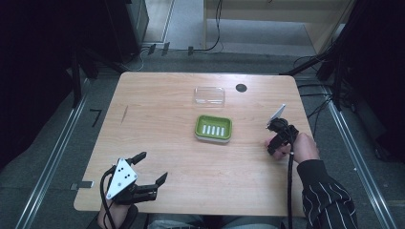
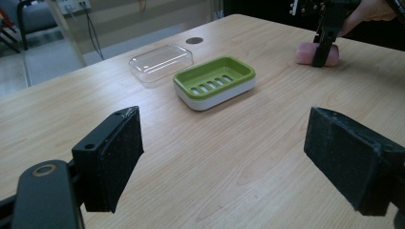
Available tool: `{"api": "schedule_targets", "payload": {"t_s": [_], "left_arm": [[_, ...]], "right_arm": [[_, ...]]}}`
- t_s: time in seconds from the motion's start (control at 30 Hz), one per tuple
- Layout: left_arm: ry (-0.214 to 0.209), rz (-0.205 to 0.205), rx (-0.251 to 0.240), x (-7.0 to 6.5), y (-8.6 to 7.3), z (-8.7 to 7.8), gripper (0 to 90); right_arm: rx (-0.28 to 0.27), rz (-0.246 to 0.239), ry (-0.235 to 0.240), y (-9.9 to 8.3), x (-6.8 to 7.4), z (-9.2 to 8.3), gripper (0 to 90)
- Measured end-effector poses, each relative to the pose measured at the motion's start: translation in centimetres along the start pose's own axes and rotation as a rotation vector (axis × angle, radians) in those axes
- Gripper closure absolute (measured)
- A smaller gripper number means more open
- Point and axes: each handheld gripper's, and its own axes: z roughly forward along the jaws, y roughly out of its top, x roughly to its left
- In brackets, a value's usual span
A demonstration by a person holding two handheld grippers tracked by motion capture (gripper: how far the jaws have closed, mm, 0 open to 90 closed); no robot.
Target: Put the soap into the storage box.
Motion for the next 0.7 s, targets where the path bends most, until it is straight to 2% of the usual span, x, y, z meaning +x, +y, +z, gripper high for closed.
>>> {"api": "schedule_targets", "payload": {"t_s": [0.7], "left_arm": [[0.001, -0.001, -0.002, 0.06, -0.03, -0.07, 13.9]], "right_arm": [[-0.028, -0.047, -0.016, 0.04, 0.45, -0.87, 38.3]]}}
